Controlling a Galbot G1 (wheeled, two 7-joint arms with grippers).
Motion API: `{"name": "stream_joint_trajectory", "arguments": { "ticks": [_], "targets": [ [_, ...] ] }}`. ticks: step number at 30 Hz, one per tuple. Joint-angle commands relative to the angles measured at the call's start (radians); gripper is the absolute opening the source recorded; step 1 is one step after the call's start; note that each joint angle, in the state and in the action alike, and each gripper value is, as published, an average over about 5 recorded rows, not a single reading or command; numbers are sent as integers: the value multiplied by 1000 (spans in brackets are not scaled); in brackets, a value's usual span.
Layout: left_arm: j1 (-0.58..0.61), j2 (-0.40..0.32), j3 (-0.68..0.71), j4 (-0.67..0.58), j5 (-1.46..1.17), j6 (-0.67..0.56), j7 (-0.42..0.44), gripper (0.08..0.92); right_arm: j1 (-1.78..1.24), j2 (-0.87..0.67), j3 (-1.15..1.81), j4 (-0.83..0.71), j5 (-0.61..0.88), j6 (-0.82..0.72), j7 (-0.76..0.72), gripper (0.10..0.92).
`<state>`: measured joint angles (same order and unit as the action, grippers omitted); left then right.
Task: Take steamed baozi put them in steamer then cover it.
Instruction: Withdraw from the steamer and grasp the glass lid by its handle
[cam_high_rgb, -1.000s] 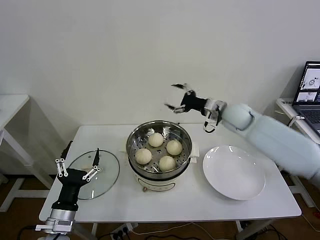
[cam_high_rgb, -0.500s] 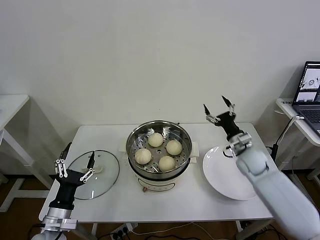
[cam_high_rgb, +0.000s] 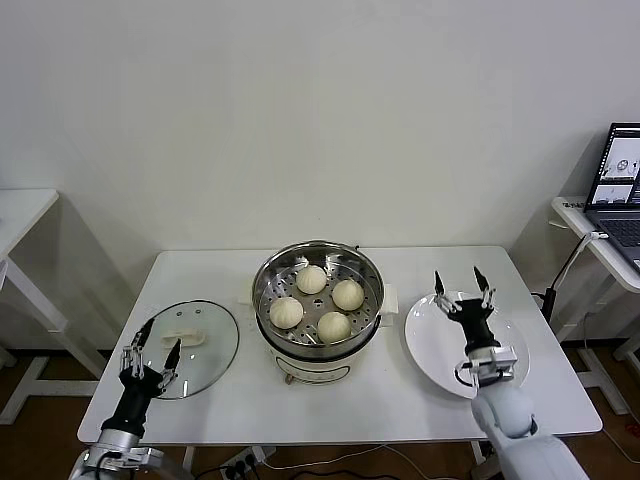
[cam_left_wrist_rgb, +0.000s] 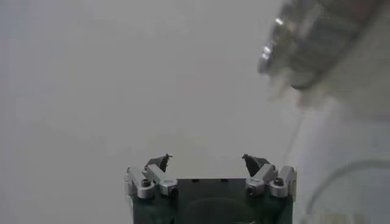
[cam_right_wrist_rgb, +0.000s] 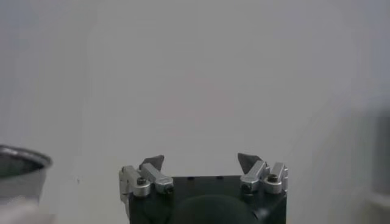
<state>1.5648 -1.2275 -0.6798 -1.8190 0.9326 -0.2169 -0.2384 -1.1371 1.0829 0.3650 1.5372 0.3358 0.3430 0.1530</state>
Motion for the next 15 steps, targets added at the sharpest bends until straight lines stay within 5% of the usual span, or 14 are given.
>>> {"name": "stream_joint_trajectory", "arguments": {
  "ticks": [1,15],
  "targets": [
    [-71,-7,20,220,213,30,-45,823,-128,82,77,31,-45,3,15,823],
    [-245,-16,54,365,246,35,-89,823,-126,112,65,14,-91,-3,15,823]
  ]
}}
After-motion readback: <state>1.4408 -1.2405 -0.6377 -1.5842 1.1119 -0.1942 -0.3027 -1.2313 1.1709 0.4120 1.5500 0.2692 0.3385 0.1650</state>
